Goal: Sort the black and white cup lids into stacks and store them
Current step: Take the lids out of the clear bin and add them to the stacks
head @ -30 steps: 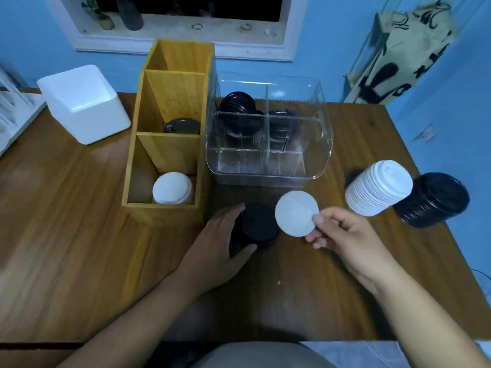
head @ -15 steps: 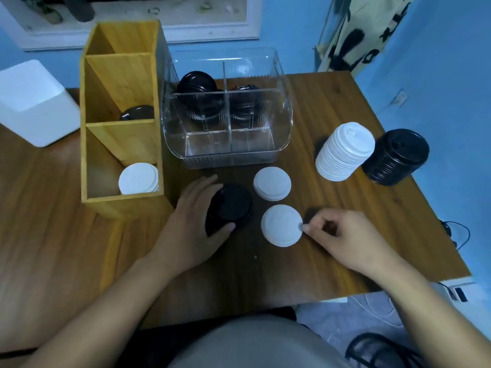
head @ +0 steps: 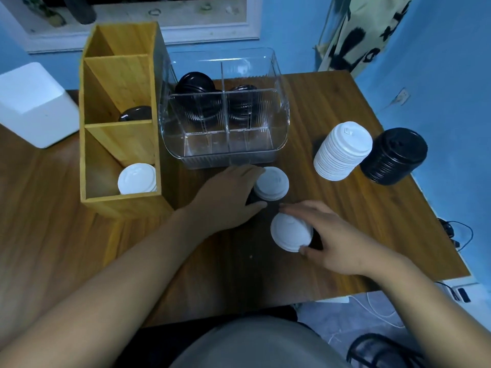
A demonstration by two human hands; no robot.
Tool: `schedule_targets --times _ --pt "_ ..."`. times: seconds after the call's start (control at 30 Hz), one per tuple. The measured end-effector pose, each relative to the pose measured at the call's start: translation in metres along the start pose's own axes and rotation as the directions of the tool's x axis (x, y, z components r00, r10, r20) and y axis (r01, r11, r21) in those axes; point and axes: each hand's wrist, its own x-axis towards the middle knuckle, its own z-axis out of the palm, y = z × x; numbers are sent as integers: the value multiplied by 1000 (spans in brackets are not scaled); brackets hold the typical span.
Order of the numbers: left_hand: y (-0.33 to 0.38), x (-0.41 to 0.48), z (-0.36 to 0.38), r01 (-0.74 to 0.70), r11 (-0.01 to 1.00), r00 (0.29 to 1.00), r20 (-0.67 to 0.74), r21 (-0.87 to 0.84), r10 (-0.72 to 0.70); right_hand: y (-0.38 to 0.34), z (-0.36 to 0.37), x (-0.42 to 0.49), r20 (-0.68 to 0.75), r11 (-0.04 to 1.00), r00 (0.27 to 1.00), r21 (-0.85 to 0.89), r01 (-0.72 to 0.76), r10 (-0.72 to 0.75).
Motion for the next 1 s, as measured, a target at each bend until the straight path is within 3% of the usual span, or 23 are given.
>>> schedule_targets --times 0.1,0.23,0.47,0.67,0.83,1.0 --pt "7 14 6 26 999 1000 16 28 -26 2 -2 -4 -92 999 995 37 -27 31" --pt "8 24 9 40 997 998 43 61 -43 -4 4 1 -200 990 973 -56 -130 117" --pt "-10 27 4 -8 1000 991 130 9 7 8 2 -3 -78 998 995 36 -60 63" --pt "-14 24 2 -53 997 984 168 -47 60 8 5 -5 -183 996 979 11 -94 94" --pt "1 27 7 -41 996 988 151 78 29 8 6 -1 -174 996 982 -37 -82 74" --pt "-6 32 -2 -159 986 945 280 -60 169 21 -9 -11 -89 998 994 11 -58 59"
